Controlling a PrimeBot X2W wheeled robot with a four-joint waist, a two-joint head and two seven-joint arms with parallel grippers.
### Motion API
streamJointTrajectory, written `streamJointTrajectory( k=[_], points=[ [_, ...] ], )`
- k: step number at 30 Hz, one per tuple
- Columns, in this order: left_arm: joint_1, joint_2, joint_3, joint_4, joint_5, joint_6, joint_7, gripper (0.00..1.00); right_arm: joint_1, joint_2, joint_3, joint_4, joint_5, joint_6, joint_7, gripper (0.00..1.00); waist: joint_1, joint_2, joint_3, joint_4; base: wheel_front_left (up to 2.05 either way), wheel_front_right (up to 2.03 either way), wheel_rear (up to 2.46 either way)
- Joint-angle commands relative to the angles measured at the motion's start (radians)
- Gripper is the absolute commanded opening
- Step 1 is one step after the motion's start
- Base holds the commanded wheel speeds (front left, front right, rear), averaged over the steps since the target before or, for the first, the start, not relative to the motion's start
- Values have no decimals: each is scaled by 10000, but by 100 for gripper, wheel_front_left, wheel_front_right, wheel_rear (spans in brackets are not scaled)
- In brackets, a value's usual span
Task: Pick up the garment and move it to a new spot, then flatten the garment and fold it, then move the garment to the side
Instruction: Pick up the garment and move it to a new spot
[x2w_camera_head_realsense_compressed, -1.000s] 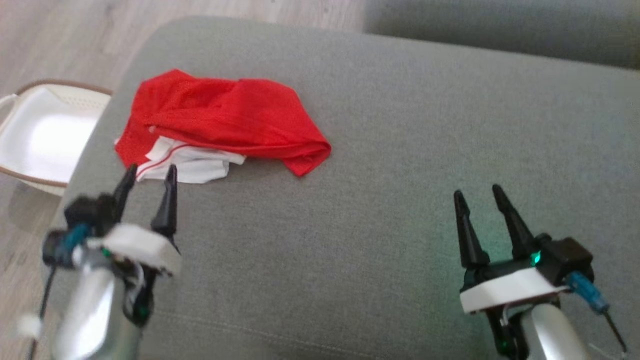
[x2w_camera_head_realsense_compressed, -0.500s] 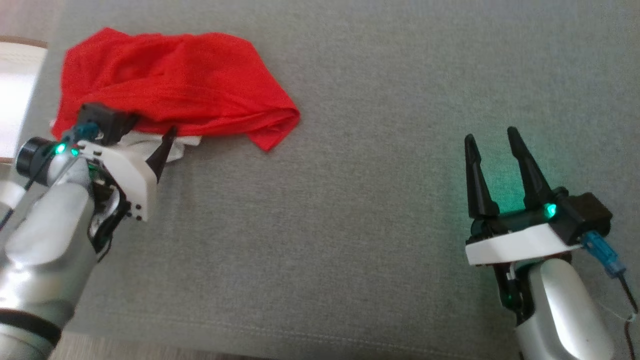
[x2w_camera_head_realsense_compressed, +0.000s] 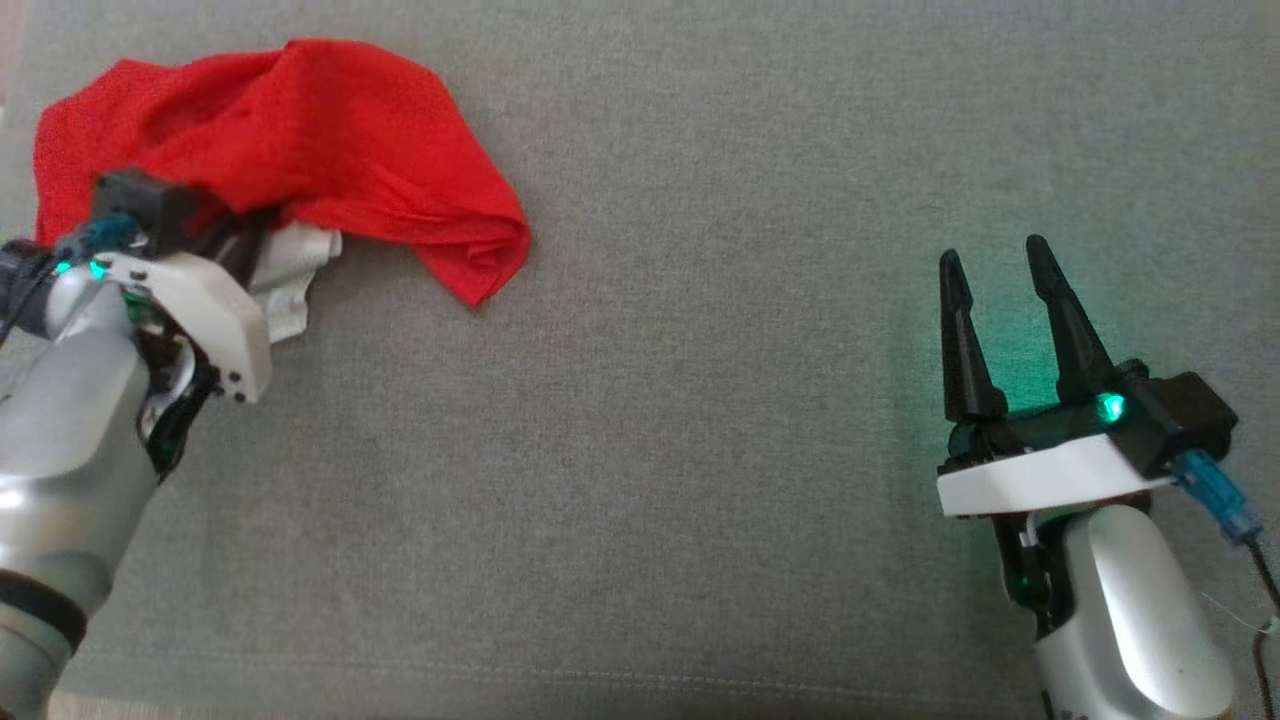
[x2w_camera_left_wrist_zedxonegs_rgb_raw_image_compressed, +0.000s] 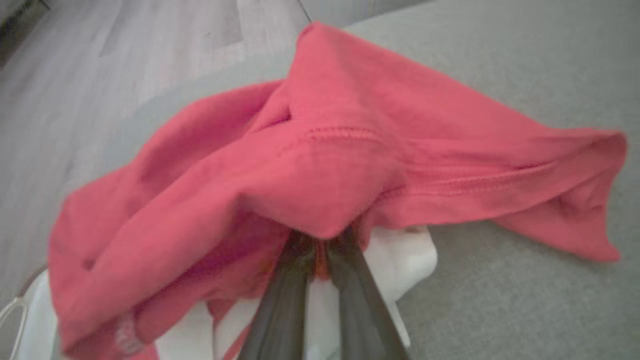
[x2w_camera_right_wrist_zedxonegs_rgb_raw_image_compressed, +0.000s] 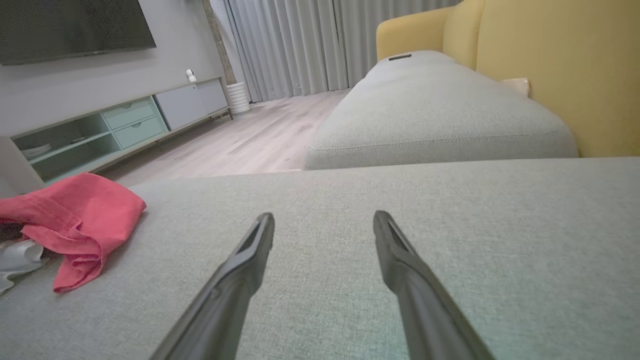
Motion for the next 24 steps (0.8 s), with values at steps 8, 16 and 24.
streamJointTrajectory(
  k=[8, 16, 24],
  points=[
    [-806, 497, 1556, -1772, 914, 713, -614, 0, 41, -10, 224, -183, 378, -7, -107, 100, 0, 0, -861, -63, 0, 0, 0],
    [516, 437, 3629, -5180, 2496, 1199, -618, 0, 287, -10, 308, -86, 612, -7, -107, 100, 0, 0, -1557, -177, 0, 0, 0],
    [1397, -16, 4221, -6434, 3292, 767, -619, 0, 429, -10, 398, -10, 803, -7, -107, 100, 0, 0, -2057, -389, 0, 0, 0]
  ],
)
